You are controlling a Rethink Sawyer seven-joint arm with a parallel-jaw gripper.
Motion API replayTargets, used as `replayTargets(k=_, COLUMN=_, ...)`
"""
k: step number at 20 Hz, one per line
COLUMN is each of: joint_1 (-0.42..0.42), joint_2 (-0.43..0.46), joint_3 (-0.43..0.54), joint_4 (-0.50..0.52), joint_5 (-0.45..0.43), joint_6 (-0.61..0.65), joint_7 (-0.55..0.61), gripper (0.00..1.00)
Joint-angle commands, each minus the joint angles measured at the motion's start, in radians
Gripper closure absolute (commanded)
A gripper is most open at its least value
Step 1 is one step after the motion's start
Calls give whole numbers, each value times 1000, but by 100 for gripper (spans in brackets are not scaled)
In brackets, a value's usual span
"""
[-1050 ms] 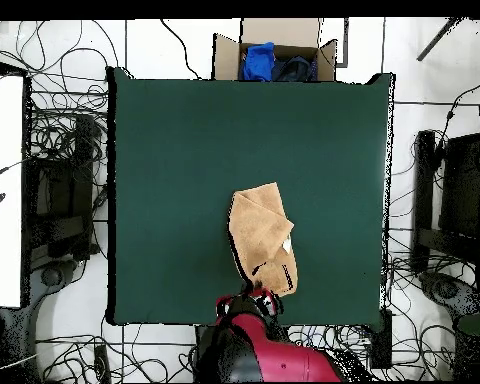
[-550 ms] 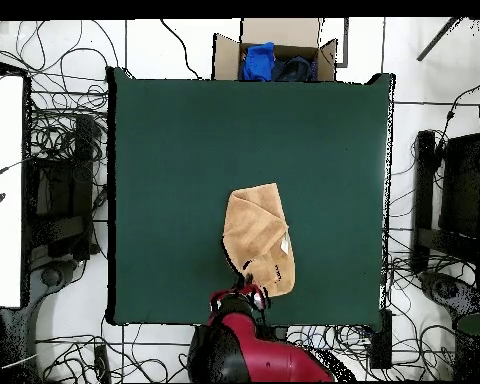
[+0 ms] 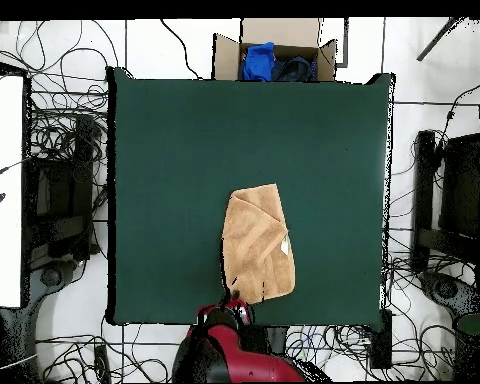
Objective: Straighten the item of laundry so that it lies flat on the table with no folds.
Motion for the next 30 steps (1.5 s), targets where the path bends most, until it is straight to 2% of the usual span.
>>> replayTargets(k=1, joint_1=72, joint_2=44, joint_3=-37, joint_4=48, joint_5=122, joint_6=-82, joint_7=356, gripper=100)
replayTargets(k=9, joint_1=147, joint_2=107, joint_3=-42, joint_4=80, joint_5=179, joint_6=-183, joint_7=407, gripper=100)
replayTargets(k=15, joint_1=157, joint_2=205, joint_3=-36, joint_4=63, joint_5=168, joint_6=-272, joint_7=454, gripper=100)
replayTargets(k=19, joint_1=142, joint_2=204, joint_3=-33, joint_4=65, joint_5=160, joint_6=-268, joint_7=460, gripper=100)
replayTargets(k=20, joint_1=143, joint_2=205, joint_3=-33, joint_4=67, joint_5=161, joint_6=-268, joint_7=465, gripper=0)
replayTargets(k=26, joint_1=164, joint_2=179, joint_3=-46, joint_4=66, joint_5=187, joint_6=-232, joint_7=458, gripper=0)
replayTargets(k=30, joint_1=147, joint_2=166, joint_3=-39, joint_4=59, joint_5=177, joint_6=-205, joint_7=448, gripper=0)
